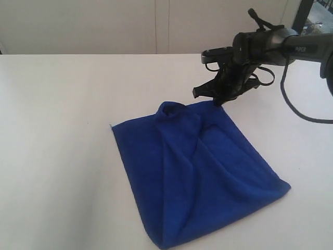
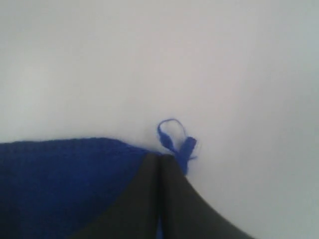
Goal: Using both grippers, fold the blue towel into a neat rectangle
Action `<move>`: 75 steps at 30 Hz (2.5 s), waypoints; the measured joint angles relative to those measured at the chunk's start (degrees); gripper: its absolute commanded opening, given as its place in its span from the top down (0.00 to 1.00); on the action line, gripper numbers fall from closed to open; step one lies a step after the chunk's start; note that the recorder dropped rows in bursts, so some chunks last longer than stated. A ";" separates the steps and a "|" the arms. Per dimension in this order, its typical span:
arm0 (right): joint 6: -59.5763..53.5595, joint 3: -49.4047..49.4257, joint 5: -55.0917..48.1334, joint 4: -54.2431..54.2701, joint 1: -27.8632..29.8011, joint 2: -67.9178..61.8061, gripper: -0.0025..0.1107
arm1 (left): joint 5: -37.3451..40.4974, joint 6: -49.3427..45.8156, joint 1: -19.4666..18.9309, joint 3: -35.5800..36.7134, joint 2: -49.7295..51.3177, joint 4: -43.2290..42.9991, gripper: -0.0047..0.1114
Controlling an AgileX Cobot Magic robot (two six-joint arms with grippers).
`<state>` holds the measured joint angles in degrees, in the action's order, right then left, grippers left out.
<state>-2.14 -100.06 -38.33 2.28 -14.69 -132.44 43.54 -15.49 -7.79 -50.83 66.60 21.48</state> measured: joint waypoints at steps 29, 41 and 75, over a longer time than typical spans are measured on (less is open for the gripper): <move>1.36 -3.76 -10.33 1.35 6.17 10.30 0.98 | 0.00 0.00 0.00 0.00 0.00 0.00 0.96; -4.44 -3.97 -18.58 8.51 -11.52 10.30 0.98 | 0.00 0.00 0.00 0.00 0.00 0.00 0.96; -3.18 -4.43 -0.14 14.59 -22.67 -2.85 0.98 | 0.00 0.00 0.00 0.00 0.00 0.00 0.96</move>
<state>-5.32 -104.49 -38.47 16.87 -37.36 -135.29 43.54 -15.49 -7.79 -50.83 66.60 21.48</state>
